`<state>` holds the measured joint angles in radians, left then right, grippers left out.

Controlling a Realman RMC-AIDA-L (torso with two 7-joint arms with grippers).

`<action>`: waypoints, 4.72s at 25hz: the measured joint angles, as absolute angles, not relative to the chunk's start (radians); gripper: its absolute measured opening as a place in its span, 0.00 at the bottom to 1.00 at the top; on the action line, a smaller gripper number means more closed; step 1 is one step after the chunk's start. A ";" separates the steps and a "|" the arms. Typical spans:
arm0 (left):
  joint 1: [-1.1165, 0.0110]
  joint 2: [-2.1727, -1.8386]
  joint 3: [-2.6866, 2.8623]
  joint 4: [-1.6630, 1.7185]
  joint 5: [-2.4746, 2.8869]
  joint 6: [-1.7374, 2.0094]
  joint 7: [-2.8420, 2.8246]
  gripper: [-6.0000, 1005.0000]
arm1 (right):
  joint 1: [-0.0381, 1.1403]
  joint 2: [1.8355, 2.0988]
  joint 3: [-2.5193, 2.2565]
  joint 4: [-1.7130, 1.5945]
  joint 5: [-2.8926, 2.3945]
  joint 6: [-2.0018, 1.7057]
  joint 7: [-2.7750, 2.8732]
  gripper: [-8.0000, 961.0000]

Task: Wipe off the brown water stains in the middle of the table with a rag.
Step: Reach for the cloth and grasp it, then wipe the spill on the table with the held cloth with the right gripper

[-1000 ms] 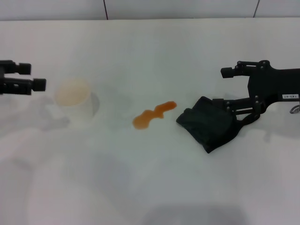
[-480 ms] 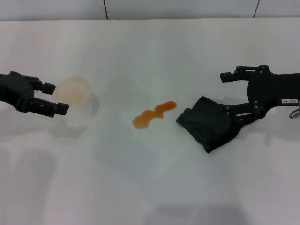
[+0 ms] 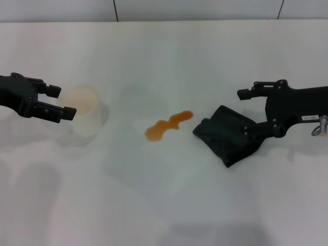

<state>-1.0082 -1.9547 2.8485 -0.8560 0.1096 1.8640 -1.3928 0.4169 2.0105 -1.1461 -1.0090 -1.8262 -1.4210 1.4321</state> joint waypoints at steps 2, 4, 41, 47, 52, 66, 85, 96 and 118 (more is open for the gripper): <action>-1.009 -1.953 2.848 -0.856 0.108 1.864 -1.392 0.88 | 0.419 2.010 -1.162 -1.015 -1.829 -1.418 1.435 0.87; -1.010 -1.952 2.848 -0.856 0.108 1.864 -1.392 0.88 | 0.423 2.010 -1.173 -1.021 -1.830 -1.422 1.436 0.87; -1.033 -1.959 2.849 -0.891 0.057 1.872 -1.401 0.88 | 0.603 2.013 -1.543 -1.345 -2.413 -1.392 2.036 0.87; -1.042 -1.959 2.849 -0.891 0.050 1.872 -1.400 0.88 | 0.596 2.016 -1.558 -1.324 -2.406 -1.363 2.038 0.87; -1.049 -1.961 2.849 -0.891 0.048 1.872 -1.401 0.88 | 0.596 2.018 -1.608 -1.295 -2.410 -1.316 2.038 0.87; -1.051 -1.981 2.849 -0.890 0.056 1.873 -1.400 0.88 | 0.602 2.022 -1.671 -1.248 -2.413 -1.242 2.039 0.87; -1.051 -1.982 2.849 -0.893 0.057 1.875 -1.402 0.88 | 0.605 2.021 -1.704 -1.243 -2.418 -1.229 2.067 0.54; -1.049 -1.983 2.849 -0.908 0.057 1.876 -1.404 0.88 | 0.599 2.020 -1.726 -1.253 -2.420 -1.213 2.067 0.27; -1.051 -1.989 2.849 -0.917 0.054 1.884 -1.404 0.88 | 0.610 2.026 -1.820 -1.299 -2.402 -1.194 2.087 0.12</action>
<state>-1.0508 -1.9892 2.8486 -0.9173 0.0541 1.8838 -1.4036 0.6104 2.0258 -1.8198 -1.2992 -2.4018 -1.1936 2.0868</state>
